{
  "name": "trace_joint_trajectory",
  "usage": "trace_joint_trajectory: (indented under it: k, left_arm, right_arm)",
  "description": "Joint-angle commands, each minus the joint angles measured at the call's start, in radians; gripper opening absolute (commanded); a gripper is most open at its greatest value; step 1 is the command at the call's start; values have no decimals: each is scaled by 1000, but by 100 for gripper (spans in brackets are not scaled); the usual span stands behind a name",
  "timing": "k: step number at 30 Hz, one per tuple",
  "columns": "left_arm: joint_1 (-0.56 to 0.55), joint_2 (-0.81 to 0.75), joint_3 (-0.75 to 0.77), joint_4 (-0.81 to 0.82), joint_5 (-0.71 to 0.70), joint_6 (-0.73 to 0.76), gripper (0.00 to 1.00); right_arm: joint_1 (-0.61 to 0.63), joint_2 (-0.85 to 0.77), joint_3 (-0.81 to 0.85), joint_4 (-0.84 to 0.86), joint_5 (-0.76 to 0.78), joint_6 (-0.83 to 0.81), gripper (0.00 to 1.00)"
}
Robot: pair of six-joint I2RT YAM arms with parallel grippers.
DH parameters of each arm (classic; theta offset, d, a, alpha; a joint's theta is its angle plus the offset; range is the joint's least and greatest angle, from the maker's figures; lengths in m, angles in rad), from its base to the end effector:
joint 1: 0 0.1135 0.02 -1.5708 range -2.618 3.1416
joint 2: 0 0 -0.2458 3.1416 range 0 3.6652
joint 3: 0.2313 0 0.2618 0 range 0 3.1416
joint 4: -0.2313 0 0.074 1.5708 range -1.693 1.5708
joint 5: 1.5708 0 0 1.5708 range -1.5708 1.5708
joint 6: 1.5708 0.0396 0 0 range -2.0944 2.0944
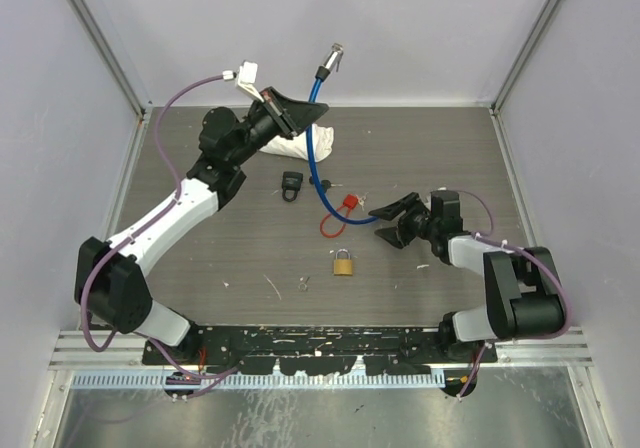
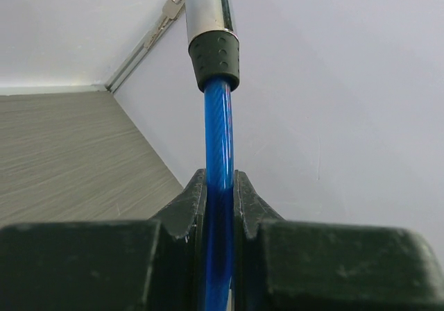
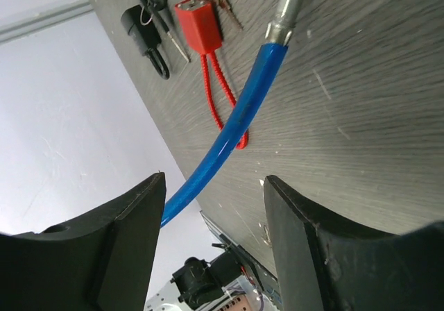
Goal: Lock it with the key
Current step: Lock the lock.
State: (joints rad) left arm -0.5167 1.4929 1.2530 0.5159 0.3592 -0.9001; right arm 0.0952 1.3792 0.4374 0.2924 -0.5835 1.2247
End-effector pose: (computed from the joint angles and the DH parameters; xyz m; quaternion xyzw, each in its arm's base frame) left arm 0.3144 -0.1947 0.3866 0.0268 0.6097 -0.5924 0.5259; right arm 0.2537 0.0461 0.1193 0.3511 0.7931 0.4646 0.1784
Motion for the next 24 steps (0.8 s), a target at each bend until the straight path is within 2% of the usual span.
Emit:
trace_joint_trajectory:
  k: [1,12,15,19,24]
  left_arm:
    - [-7,-80,-9,133,-44,10,0]
    - [-20,-94,-98,233,-57,-74,0]
    - [-25,-111,-124,237,-59,-79,0]
    - [-27,-136,-162,250,-65,-89,0]
    - [-28,-185,-221,245,-69,-85,0]
  right_arm:
    - [7,71,1,101,30,44,64]
    - [40,275,54,256,14,106,63]
    - [46,337,88,284,-38,115,61]
    - [46,392,99,369,-77,122,51]
    - [25,332,74,390,-62,100,37]
